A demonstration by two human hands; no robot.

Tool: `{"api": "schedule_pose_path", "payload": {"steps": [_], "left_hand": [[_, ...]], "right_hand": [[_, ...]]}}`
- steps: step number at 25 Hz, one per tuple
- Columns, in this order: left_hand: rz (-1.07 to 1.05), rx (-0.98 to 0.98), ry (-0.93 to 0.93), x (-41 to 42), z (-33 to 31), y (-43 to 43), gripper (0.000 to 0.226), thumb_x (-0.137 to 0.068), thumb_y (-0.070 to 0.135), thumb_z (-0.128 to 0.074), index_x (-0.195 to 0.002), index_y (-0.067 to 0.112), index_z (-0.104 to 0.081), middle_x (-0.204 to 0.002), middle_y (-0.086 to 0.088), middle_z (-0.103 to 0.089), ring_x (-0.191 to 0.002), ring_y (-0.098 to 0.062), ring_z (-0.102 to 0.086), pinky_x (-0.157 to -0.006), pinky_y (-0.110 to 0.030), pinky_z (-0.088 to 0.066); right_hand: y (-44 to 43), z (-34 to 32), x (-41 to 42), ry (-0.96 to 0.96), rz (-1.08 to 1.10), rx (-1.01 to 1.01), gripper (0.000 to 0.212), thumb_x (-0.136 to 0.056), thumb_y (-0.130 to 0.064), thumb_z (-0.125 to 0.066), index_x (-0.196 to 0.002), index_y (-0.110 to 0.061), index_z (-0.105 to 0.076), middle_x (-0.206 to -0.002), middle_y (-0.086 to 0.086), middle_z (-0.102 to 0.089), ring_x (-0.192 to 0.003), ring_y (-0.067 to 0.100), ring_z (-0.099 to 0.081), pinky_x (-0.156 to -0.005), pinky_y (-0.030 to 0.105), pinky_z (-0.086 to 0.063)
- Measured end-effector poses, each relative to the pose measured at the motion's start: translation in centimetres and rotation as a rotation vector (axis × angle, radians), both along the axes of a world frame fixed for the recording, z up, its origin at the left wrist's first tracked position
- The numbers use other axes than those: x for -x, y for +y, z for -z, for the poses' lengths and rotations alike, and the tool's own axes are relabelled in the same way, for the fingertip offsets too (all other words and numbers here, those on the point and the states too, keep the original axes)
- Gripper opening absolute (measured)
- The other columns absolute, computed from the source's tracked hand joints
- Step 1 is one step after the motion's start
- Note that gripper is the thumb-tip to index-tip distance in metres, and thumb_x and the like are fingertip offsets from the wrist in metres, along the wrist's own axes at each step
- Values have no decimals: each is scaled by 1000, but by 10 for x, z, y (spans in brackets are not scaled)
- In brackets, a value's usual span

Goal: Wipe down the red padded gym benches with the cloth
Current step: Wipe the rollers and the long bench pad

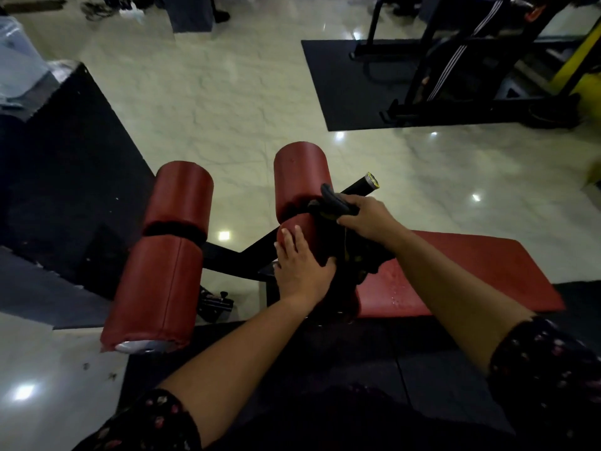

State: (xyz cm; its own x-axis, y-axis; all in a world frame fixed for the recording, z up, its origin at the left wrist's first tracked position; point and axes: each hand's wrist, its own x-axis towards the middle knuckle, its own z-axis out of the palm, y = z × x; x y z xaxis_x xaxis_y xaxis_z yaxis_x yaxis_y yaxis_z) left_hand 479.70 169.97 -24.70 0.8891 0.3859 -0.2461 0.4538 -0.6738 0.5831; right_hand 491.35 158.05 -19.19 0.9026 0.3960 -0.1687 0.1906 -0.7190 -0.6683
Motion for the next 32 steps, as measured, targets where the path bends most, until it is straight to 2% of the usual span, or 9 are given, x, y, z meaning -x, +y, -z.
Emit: {"api": "schedule_pose_path", "payload": {"steps": [5, 8, 13, 16, 18, 22, 25, 29, 32], "left_hand": [[11, -20, 0, -1, 0, -1, 99, -91, 56, -54, -157, 17, 8, -165, -9, 10, -151, -33, 4, -119, -53, -19], [17, -33, 58, -7, 4, 2, 101, -90, 64, -48, -156, 19, 15, -164, -7, 15, -151, -31, 8, -119, -53, -18], [-13, -57, 29, -4, 7, -2, 96, -91, 54, -50, -156, 20, 12, -164, -2, 15, -151, -26, 8, -120, -49, -18], [-46, -81, 64, -7, 5, -2, 97, -90, 51, -53, -156, 24, 12, -164, 1, 15, -152, -23, 5, -119, -45, -19], [-70, -101, 125, -8, 3, -4, 94, -92, 53, -51, -157, 26, 12, -164, 2, 14, -152, -23, 1, -118, -45, -22], [-263, -255, 175, -35, -1, -25, 87, -94, 61, -39, -158, 19, 3, -166, -3, 3, -152, -25, -2, -119, -51, -18], [-348, -359, 196, -65, 2, -41, 90, -92, 68, -33, -157, 18, 4, -165, -6, 4, -152, -24, 1, -119, -56, -8], [-347, -512, 203, -77, 6, -51, 89, -91, 70, -30, -157, 21, 5, -165, -8, -1, -152, -27, -3, -119, -59, -10], [-367, -506, 202, -79, 8, -53, 89, -90, 67, -33, -157, 20, 3, -165, -9, -2, -151, -29, -4, -119, -55, -16]], "right_hand": [[-13, -2, 0, -97, -126, 270, 57, -84, -24, -64, -136, -43, -52, -105, 2, -67, -83, 20, -61, -69, 28, -46], [14, -7, -8, -289, -232, 167, 61, -79, -26, -63, -136, -44, -51, -110, 0, -65, -91, 23, -63, -74, 36, -53], [-19, 51, -31, -263, -393, 5, 74, -80, -21, -64, -147, -38, -38, -140, 3, -47, -115, 28, -56, -90, 39, -51], [-73, 91, -49, -604, -650, 17, 74, -74, -27, -56, -145, -36, -37, -143, 4, -42, -99, 38, -59, -74, 41, -55], [-108, 115, -68, -685, -727, 29, 79, -73, -23, -62, -145, -37, -33, -144, 4, -41, -95, 40, -60, -69, 42, -55], [-147, 134, -134, -510, -523, -71, 96, -72, -5, -74, -145, -49, -29, -145, 5, -43, -118, 40, -53, -86, 52, -53], [-117, 112, -187, -427, -489, -159, 76, -77, -13, -67, -139, -48, -41, -145, 7, -45, -122, 38, -50, -91, 52, -50], [-49, 82, -219, -1008, -941, -39, 54, -85, -25, -55, -135, -43, -46, -138, 7, -55, -88, 36, -58, -66, 40, -49], [-5, 72, -223, -1099, -1127, 16, 48, -90, -35, -47, -136, -48, -40, -139, 3, -55, -86, 35, -58, -62, 39, -47]]}}
